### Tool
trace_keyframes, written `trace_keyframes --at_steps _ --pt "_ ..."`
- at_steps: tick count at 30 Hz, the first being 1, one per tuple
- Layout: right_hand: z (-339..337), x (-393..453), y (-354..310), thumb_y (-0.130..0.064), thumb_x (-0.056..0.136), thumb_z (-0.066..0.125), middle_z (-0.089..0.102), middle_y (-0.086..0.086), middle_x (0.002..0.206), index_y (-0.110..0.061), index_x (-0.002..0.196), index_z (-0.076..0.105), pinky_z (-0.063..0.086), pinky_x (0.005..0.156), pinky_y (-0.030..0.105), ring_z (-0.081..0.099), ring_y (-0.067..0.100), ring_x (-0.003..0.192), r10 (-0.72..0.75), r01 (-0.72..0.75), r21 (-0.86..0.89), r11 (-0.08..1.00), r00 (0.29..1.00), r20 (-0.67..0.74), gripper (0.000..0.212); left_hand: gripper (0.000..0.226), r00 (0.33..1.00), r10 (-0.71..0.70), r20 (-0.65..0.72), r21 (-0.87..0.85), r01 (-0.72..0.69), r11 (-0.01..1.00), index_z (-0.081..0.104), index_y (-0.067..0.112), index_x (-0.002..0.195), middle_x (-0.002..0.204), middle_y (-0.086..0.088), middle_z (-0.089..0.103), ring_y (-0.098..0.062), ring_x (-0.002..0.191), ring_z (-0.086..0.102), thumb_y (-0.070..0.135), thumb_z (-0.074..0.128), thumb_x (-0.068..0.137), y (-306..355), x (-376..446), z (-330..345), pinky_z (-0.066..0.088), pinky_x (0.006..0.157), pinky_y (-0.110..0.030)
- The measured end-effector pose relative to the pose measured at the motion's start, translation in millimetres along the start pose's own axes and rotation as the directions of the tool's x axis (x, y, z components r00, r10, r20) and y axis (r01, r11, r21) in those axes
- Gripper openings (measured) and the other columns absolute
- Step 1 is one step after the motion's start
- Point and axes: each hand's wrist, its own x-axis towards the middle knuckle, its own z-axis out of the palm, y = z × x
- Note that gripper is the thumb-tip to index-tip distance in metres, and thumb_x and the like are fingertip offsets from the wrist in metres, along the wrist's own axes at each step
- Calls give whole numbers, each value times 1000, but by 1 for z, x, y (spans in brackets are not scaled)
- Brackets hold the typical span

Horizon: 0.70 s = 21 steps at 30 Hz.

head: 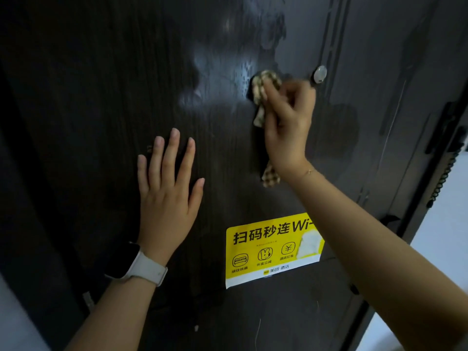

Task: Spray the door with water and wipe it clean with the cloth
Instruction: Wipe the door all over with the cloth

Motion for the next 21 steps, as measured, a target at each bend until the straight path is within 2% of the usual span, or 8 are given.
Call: trace_keyframes --at_steps 2,3,6,9,12,17,19,21 --pt "-11 -9 15 12 86 55 54 23 94 -1 116 69 33 84 22 44 29 91 -104 106 -25 994 992 69 35 66 1000 -5 -5 -9 5 1000 17 17 157 165 -10 7 -28 152 2 36 45 100 0 1 0 -1 122 -49" --pt "-17 -10 26 11 87 56 55 23 95 -1 115 70 32 84 21 45 29 91 -99 102 -42 994 993 67 34 67 1000 -11 -8 -14 11 1000 17 17 157 165 -9 6 -28 152 1 36 46 100 1 2 1 -1 122 -49" --pt "-35 -6 53 6 90 59 54 20 92 -4 113 72 36 81 21 51 34 86 35 -38 -57 998 999 -38 28 67 999 -40 -11 -47 39 998 21 17 156 165 -10 8 -27 153 1 34 47 97 4 3 1 -2 122 -50" --pt "-38 -5 62 3 90 61 54 17 89 -5 112 72 40 75 27 51 31 83 68 -70 -32 997 997 -45 25 64 999 -46 -29 -63 44 997 29 16 153 163 -12 13 -25 152 2 29 50 95 15 5 -1 -5 122 -49" --pt "-37 -3 67 5 89 61 54 19 89 -2 110 72 40 74 28 49 31 82 10 -9 26 1000 1000 -28 25 60 997 42 -62 -50 -46 998 33 17 152 162 -12 16 -25 152 6 29 50 95 39 21 -1 -6 121 -49" --pt "-51 4 95 14 82 64 56 20 88 0 111 72 35 72 27 46 30 79 -134 133 32 991 990 49 33 61 986 129 -104 -21 -132 991 30 17 153 164 -11 14 -26 152 8 31 51 98 88 88 3 0 123 -50" --pt "-58 9 108 13 82 64 56 20 88 1 110 72 32 74 25 46 30 78 -164 160 52 986 984 72 31 61 984 128 -125 2 -129 992 28 17 153 164 -11 13 -27 152 7 33 50 98 98 113 4 -1 122 -50" --pt "-64 15 121 11 84 64 58 20 90 1 110 71 31 76 24 48 31 79 -199 194 60 979 974 106 29 65 991 67 -120 12 -66 998 23 16 155 164 -12 9 -27 152 3 39 47 98 101 130 5 -1 122 -51"
